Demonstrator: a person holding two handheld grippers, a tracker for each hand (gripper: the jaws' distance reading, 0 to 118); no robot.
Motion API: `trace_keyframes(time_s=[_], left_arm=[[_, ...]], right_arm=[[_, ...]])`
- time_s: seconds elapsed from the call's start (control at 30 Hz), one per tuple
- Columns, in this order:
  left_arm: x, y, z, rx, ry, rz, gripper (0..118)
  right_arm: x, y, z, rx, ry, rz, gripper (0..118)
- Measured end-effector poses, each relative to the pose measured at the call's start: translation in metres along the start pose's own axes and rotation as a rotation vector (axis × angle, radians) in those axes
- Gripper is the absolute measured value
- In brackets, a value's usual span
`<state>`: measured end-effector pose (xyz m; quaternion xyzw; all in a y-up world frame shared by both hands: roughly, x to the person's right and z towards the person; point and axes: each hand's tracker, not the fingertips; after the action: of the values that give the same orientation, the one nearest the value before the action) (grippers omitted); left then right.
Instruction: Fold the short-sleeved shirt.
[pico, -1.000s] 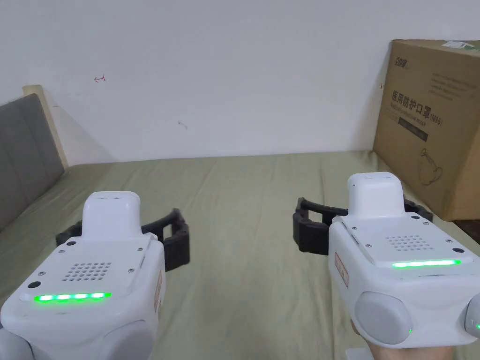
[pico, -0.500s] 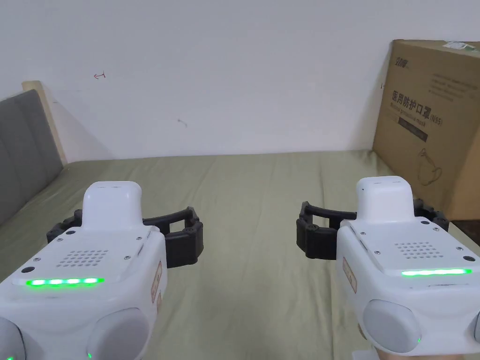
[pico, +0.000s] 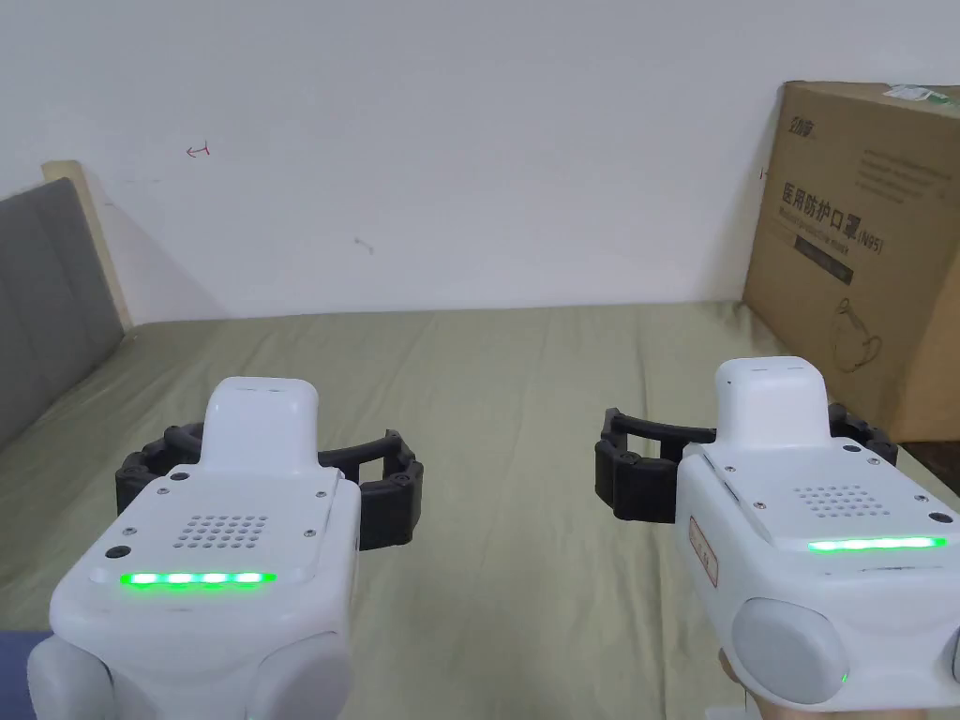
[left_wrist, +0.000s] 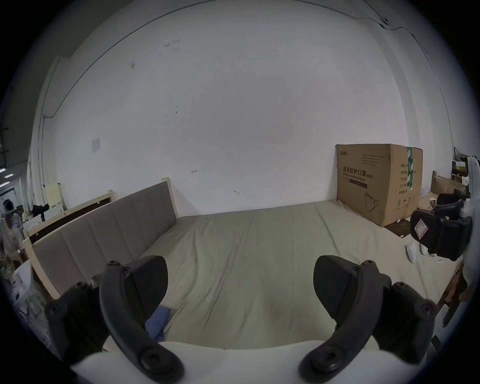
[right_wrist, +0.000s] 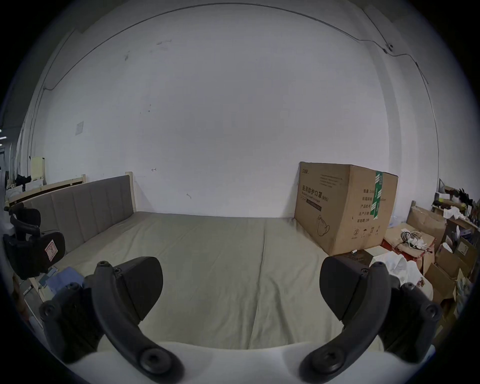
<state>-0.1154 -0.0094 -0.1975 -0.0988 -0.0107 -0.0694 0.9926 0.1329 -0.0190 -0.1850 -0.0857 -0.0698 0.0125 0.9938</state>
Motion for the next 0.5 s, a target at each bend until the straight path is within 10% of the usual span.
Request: trace_keyframes(time_s=[0.5], left_arm=[[-0.0013, 0.0021, -0.0018, -0.003, -0.016, 0.027, 114]], right_arm=[[-0.0035, 0.0002, -0.0028, -0.006, 0.0, 0.024, 118]])
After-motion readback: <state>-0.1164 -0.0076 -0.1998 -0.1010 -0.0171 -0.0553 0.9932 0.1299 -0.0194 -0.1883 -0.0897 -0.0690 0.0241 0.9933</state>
